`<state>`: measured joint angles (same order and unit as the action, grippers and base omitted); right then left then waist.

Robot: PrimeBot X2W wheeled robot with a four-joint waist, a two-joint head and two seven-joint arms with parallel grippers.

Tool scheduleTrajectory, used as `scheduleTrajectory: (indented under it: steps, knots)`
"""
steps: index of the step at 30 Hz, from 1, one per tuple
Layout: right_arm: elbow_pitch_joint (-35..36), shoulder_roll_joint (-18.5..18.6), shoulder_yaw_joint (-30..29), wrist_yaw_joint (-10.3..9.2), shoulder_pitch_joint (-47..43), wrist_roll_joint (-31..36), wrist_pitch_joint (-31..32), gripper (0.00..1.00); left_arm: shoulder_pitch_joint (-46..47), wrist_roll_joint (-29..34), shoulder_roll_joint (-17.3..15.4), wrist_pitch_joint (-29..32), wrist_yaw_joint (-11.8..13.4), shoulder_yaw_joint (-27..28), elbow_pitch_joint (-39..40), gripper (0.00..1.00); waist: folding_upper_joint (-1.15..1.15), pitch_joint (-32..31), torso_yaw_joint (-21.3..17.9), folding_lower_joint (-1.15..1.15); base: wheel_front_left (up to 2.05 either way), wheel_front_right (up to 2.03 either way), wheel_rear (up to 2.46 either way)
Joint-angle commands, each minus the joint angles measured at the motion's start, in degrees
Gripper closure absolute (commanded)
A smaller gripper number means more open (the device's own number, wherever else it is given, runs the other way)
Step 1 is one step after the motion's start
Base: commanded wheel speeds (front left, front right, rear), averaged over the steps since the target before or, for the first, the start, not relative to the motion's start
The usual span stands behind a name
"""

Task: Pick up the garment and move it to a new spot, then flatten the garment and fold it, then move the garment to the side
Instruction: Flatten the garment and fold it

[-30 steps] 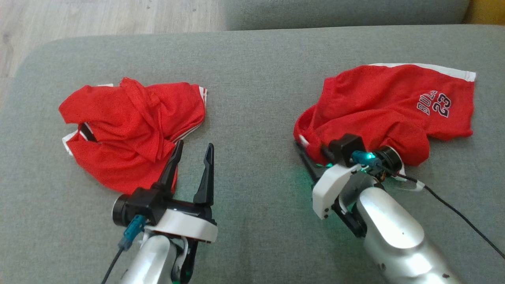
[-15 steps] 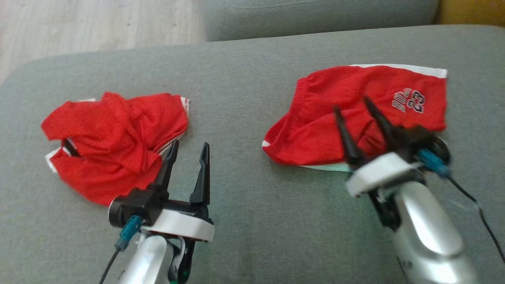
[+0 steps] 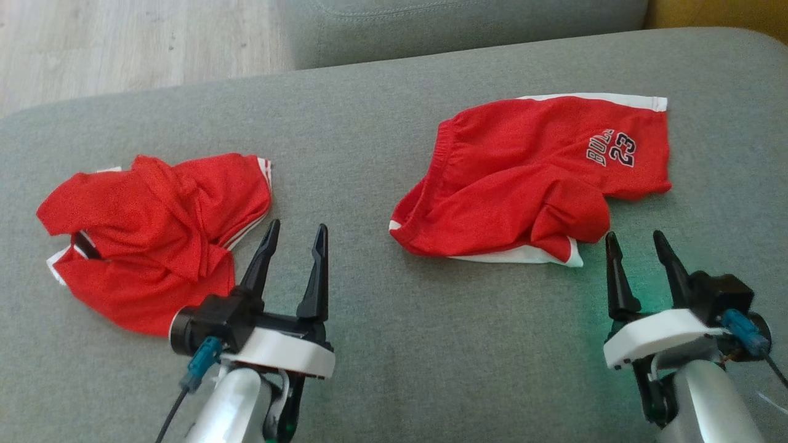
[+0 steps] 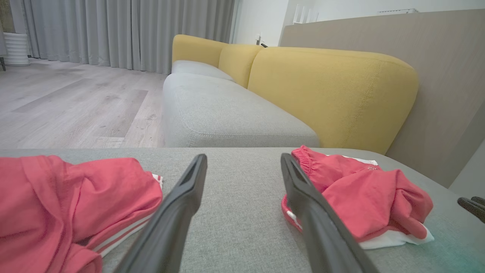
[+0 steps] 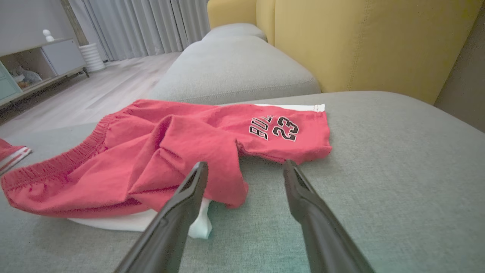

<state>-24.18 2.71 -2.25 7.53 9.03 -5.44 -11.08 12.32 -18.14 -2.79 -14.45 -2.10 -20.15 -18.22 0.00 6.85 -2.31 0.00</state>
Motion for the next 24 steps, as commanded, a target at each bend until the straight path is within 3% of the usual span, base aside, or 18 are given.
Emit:
scheduleTrajectory:
  steps: [1, 20, 21, 22, 23, 24]
  knots:
    - [0.94, 0.17, 1.16, -0.04, 2.57, 0.83, 0.3, 0.0, 1.23, 0.49, -0.09, -0.55, -0.25, 1.78, 1.6, 0.0, 0.0, 0.36, 0.29, 0.0, 0.0, 0.0, 0.0]
    - [-10.87, 0.17, -1.52, -0.04, 10.22, 11.99, 5.05, 0.0, 2.52, 1.32, -0.09, -0.55, -0.74, 1.55, 1.33, 0.0, 0.0, 3.83, 3.31, 0.0, 0.0, 0.0, 0.0]
    - [-11.37, 0.17, -1.85, -0.04, 10.58, 12.52, 4.85, 0.14, 2.57, 1.35, -0.09, -0.55, -0.74, 1.56, 1.3, 0.0, 0.0, 3.91, 3.41, 0.0, 0.0, 0.0, 0.0]
    - [-11.77, 0.17, -2.34, -0.04, 10.92, 12.8, 4.5, 0.72, 2.6, 1.39, -0.09, -0.55, -0.74, 1.58, 1.25, 0.0, 0.0, 3.97, 3.49, 0.0, 0.0, 0.0, 0.0]
    - [-12.13, 0.17, -2.73, -0.04, 11.21, 12.84, 4.04, 1.0, 2.61, 1.41, -0.09, -0.55, -0.74, 1.64, 1.21, 0.0, 0.0, 3.98, 3.52, 0.0, 0.0, 0.0, 0.0]
    - [-12.5, 0.17, -2.98, -0.04, 11.43, 12.89, 3.73, 1.0, 2.59, 1.43, -0.09, -0.55, -0.74, 1.76, 1.16, 0.0, 0.0, 3.96, 3.48, 0.0, 0.0, 0.0, 0.0]
